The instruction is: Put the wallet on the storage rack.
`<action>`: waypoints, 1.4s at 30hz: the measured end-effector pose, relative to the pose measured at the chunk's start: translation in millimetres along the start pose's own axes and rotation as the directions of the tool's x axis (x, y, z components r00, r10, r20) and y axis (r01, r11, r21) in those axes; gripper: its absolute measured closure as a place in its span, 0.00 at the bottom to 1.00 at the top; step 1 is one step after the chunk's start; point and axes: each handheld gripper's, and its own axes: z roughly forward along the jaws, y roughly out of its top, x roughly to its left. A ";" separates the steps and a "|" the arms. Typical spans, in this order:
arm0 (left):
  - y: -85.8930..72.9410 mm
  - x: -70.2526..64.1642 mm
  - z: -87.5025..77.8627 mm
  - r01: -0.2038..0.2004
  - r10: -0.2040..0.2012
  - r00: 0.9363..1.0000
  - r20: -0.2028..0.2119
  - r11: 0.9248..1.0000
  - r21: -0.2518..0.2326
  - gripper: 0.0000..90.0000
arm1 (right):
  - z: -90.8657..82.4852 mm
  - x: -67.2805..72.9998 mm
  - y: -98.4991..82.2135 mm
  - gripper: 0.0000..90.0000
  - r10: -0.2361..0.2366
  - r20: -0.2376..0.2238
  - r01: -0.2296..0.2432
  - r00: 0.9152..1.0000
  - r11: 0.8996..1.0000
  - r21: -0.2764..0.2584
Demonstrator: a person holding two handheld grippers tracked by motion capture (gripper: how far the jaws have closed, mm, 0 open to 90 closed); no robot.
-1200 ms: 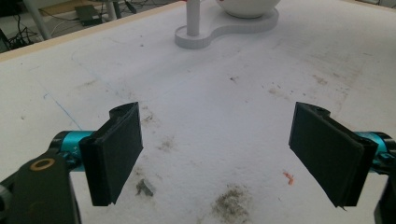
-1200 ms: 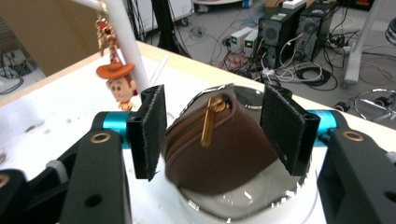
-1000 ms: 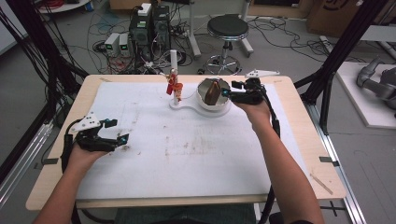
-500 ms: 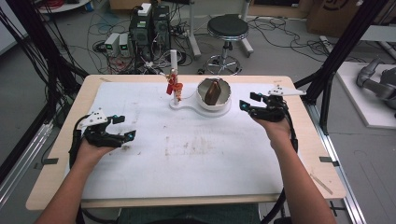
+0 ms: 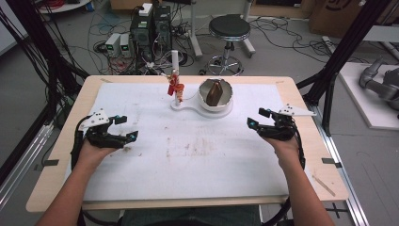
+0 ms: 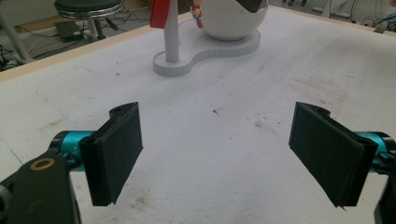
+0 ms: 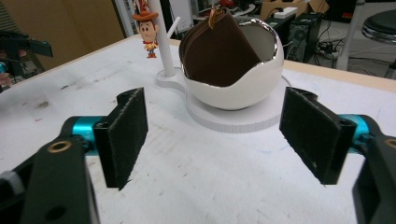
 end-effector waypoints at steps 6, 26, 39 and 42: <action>0.4 -0.1 0.3 0.001 -0.001 1.000 -0.001 1.000 -0.003 0.19 | -5.1 -2.3 -12.1 0.23 -0.006 0.020 0.006 1.000 1.000 0.009; -0.1 -0.9 -1.3 -0.007 0.007 1.000 0.010 1.000 0.001 0.19 | -6.0 -10.8 -21.5 0.23 0.002 0.043 -0.003 0.999 1.000 0.012; -0.2 -0.4 -2.0 -0.005 0.005 1.000 0.005 1.000 -0.001 0.19 | -3.4 -11.7 -23.0 0.22 0.023 0.029 -0.023 0.999 0.999 0.032; -0.1 -0.4 -2.1 -0.005 0.005 1.000 0.004 1.000 -0.001 0.19 | -3.2 -10.9 -22.6 0.22 0.005 0.029 -0.006 1.000 1.000 0.029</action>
